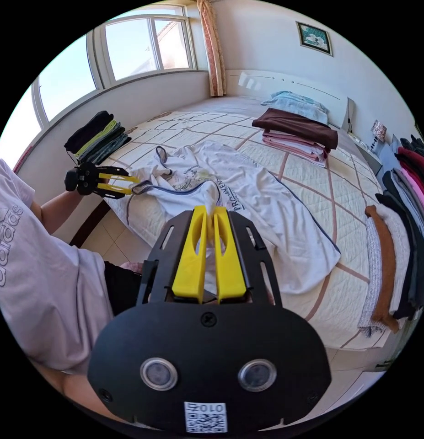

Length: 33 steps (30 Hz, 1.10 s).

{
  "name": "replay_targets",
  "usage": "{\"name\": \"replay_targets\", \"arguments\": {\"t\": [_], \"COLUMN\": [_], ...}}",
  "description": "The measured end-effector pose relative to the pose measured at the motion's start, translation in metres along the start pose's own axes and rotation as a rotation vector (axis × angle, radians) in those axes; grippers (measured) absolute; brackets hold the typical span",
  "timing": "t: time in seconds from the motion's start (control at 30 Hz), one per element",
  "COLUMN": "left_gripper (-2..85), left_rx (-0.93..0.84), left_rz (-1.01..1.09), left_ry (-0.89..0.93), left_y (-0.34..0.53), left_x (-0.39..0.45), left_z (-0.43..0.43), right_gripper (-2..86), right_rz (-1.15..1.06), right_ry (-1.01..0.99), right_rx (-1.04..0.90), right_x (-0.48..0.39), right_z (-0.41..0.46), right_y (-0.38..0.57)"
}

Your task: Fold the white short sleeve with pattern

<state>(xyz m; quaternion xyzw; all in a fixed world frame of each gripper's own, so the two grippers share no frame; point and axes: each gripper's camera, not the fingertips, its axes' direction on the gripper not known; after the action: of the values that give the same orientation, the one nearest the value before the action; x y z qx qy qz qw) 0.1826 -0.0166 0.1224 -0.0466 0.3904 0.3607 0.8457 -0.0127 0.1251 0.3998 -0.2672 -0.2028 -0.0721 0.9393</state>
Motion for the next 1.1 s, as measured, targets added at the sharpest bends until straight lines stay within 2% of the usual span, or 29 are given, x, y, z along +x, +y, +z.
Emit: {"name": "replay_targets", "arguments": {"t": [0.1,0.17,0.3,0.43,0.5,0.57,0.67,0.73,0.8,1.0,1.1], "left_gripper": [9.2,9.2,7.7,4.9,2.0,0.9,0.0,-0.2,-0.4,-0.4,-0.5], "left_rx": [0.050,0.055,0.028,-0.008,-0.017,-0.007,0.114,0.249,0.440,0.630,0.756], "left_rz": [-0.206,-0.236,-0.113,-0.162,-0.200,-0.207,-0.320,-0.429,-0.491,-0.365,-0.336], "left_ry": [0.142,0.220,0.219,0.321,0.428,0.456,0.327,0.245,0.058,-0.454,-0.527], "left_y": [0.020,0.028,0.021,0.018,0.019,0.022,0.039,0.059,0.081,0.090,0.107], "left_x": [-0.031,-0.040,-0.036,-0.056,-0.077,-0.092,-0.132,-0.161,-0.173,-0.098,-0.067], "left_z": [0.003,0.006,0.000,0.004,0.001,-0.014,-0.079,-0.140,-0.235,-0.444,-0.529], "right_gripper": [4.2,4.2,4.2,4.1,4.0,4.0,3.9,3.8,3.8,3.8,3.8], "right_rz": [0.012,0.012,0.037,-0.034,-0.093,-0.136,-0.169,-0.200,-0.258,-0.452,-0.538], "right_ry": [-0.020,-0.017,0.023,0.000,0.036,0.131,0.264,0.288,0.279,0.446,0.518], "right_rx": [0.006,0.010,0.023,0.185,0.182,0.146,0.101,0.172,0.279,0.598,0.710], "right_x": [-0.002,-0.006,-0.017,-0.044,-0.061,-0.075,-0.090,-0.105,-0.127,-0.242,-0.290], "right_z": [-0.009,-0.015,-0.033,-0.089,-0.106,-0.117,-0.149,-0.199,-0.247,-0.399,-0.457], "right_y": [0.003,0.007,0.012,0.001,-0.008,-0.015,-0.021,-0.020,-0.015,0.027,0.054]}}
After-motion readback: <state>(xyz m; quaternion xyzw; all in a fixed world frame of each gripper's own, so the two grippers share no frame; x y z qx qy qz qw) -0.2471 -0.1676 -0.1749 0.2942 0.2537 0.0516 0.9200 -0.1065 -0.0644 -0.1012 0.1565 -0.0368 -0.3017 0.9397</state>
